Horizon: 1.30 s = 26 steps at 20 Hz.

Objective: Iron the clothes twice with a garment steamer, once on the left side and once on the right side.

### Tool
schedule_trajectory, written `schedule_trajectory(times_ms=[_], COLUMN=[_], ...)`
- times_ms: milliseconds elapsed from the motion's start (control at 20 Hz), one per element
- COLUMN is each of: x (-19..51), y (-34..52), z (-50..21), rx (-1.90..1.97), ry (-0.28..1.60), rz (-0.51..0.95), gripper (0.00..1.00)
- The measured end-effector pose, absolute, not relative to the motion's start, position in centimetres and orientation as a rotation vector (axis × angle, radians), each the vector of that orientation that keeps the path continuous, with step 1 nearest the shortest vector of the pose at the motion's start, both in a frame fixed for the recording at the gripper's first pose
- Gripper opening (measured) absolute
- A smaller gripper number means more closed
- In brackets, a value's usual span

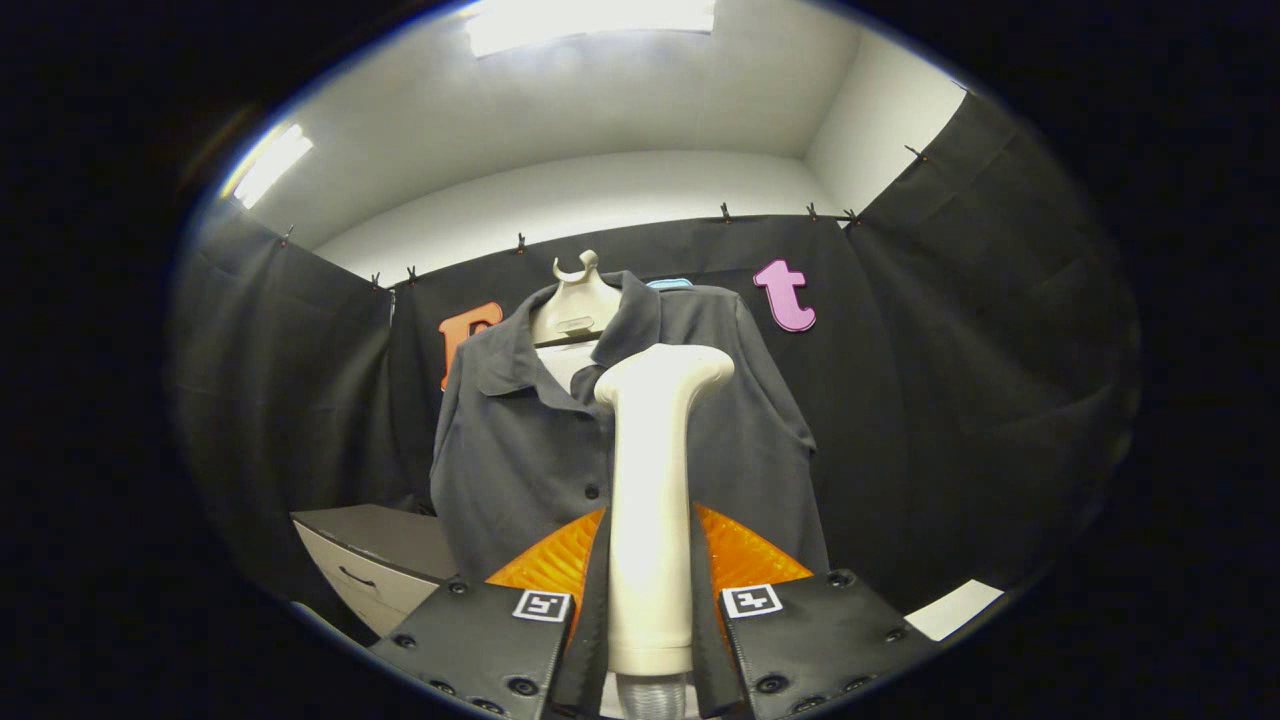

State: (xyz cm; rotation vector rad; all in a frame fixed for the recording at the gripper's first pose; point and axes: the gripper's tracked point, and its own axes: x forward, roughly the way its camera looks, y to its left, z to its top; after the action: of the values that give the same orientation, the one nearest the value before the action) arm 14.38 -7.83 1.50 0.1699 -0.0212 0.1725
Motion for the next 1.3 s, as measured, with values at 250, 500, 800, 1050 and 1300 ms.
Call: schedule_trajectory(times_ms=[250,500,800,1050,1300], x=[16.8,17.1,16.4,15.3,13.7], y=[-8.7,-8.1,-8.0,-8.3,-8.6], z=[0.7,0.1,-1.7,-4.1,-6.7], rx=[0.164,0.164,0.166,0.155,0.162], ry=[-0.003,0.006,0.03,0.052,0.093], rz=[0.154,0.164,0.162,0.14,0.13], gripper=[0.41,0.41,0.41,0.41,0.41])
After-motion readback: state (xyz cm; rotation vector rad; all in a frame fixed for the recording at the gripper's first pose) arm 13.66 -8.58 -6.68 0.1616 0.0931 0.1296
